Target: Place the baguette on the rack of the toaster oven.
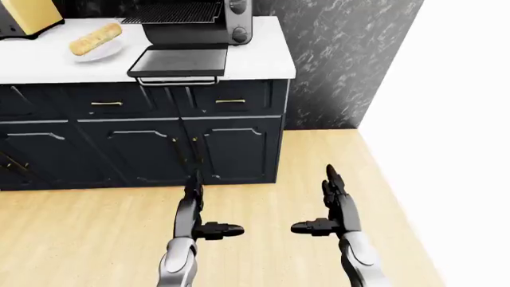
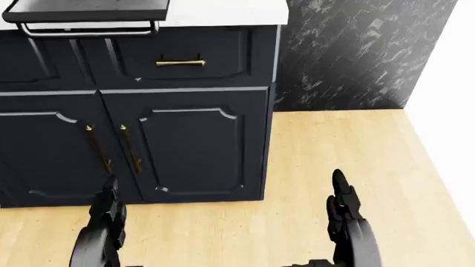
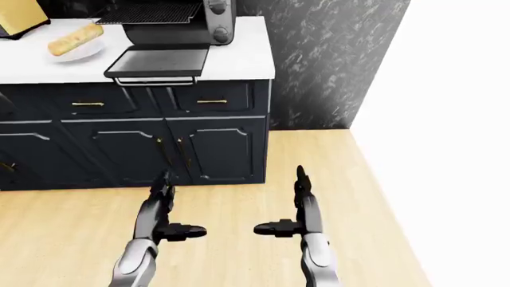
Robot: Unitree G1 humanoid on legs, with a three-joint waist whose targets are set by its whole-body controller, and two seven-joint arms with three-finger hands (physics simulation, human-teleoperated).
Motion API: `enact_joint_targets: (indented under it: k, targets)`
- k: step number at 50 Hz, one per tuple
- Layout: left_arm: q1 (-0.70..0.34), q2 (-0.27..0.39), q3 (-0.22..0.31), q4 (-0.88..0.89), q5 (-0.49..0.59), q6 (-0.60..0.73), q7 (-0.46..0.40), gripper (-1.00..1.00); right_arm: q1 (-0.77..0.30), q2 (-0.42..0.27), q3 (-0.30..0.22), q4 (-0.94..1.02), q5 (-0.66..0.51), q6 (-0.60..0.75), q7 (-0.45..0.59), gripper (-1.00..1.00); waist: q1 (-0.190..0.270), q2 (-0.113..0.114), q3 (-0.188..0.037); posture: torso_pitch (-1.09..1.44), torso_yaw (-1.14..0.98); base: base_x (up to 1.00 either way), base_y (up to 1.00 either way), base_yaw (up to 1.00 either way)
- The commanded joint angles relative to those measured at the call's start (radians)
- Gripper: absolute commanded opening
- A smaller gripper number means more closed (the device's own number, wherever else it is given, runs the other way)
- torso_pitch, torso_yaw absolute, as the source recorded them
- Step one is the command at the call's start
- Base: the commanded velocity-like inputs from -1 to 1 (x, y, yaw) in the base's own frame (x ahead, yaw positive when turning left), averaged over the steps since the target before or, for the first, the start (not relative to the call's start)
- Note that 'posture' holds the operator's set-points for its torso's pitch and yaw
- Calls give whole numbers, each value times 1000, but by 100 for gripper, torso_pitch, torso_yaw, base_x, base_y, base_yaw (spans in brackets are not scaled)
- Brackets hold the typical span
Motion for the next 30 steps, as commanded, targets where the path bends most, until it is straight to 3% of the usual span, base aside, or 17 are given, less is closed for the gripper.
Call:
enact_joint_targets:
  k: [1, 3, 5, 7, 18, 19, 21, 23, 25, 28, 30]
  targets:
    - [-57, 10, 8, -71, -6, -40, -3, 100, -46, -1, -3, -162, -6, 3, -30, 100, -2, -8, -1, 0, 0, 0, 0, 0]
    - [-76, 16, 16, -90, -2, -11, 6, 100, -52, -5, -1, -191, -17, 21, -34, 100, 8, -2, -64, 0, 0, 0, 0, 0]
    - [-84, 17, 17, -105, 4, 6, 12, 100, -52, -6, 4, -227, -20, 43, -29, 100, 6, -6, -20, 0, 0, 0, 0, 0]
    - [-89, 18, 14, -140, 10, 34, 11, 100, -58, -10, 7, -286, -21, 82, -19, 100, 7, -7, -68, 0, 0, 0, 0, 0]
    - [-224, 68, 63, -491, 31, 391, -1, 100, -204, -32, -6, -592, -63, 368, 13, 100, 8, -1, -88, 0, 0, 0, 0, 0]
    - [-236, 77, 73, -513, 34, 415, -3, 100, -219, -40, -14, -598, -67, 368, 16, 100, 6, 4, -106, 0, 0, 0, 20, 0]
    - [-249, 87, 97, -545, 25, 448, -6, 100, -239, -47, -27, -624, -63, 400, 20, 100, 3, -11, -86, 0, 0, 4, 30, 0]
    - [-254, 96, 107, -562, 24, 465, -8, 100, -254, -56, -34, -645, -66, 423, 23, 100, -1, -23, -87, 0, 0, 5, 33, 0]
    - [-263, 104, 119, -587, 22, 486, -5, 100, -266, -61, -36, -669, -68, 443, 27, 100, -4, -17, -91, 0, 0, 11, 41, 0]
    - [-258, 102, 123, -623, 17, 500, 2, 100, -238, -46, -32, -656, -59, 399, 27, 100, -18, -19, -58, 0, 0, 22, 65, 0]
    - [-264, 111, 132, -626, 16, 507, 3, 100, -242, -50, -31, -661, -61, 409, 30, 100, -26, -3, -53, 0, 0, 23, 66, 0]
